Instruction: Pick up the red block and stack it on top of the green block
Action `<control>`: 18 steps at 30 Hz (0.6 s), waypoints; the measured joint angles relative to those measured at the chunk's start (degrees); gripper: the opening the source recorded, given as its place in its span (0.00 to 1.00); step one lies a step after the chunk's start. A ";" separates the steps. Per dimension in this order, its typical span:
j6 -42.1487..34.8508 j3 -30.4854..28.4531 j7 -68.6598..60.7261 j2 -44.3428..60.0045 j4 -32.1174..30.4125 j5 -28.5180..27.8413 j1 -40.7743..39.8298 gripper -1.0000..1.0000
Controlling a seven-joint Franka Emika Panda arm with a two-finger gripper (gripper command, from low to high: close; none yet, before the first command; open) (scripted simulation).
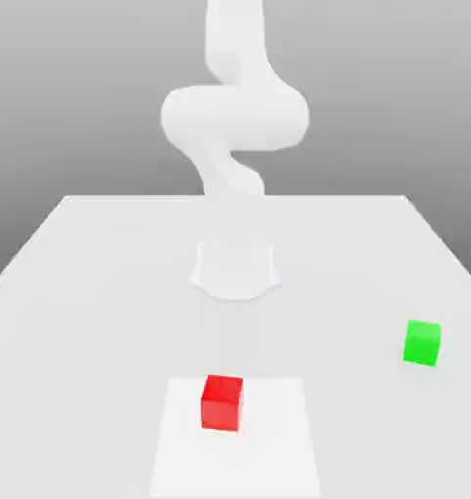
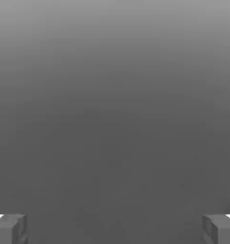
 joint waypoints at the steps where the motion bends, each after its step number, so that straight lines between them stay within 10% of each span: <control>1: 1.39 -0.24 0.05 2.23 -1.41 0.29 0.06 0.50; 18: 23.86 -1.09 4.39 38.48 -24.12 0.16 -0.87 0.50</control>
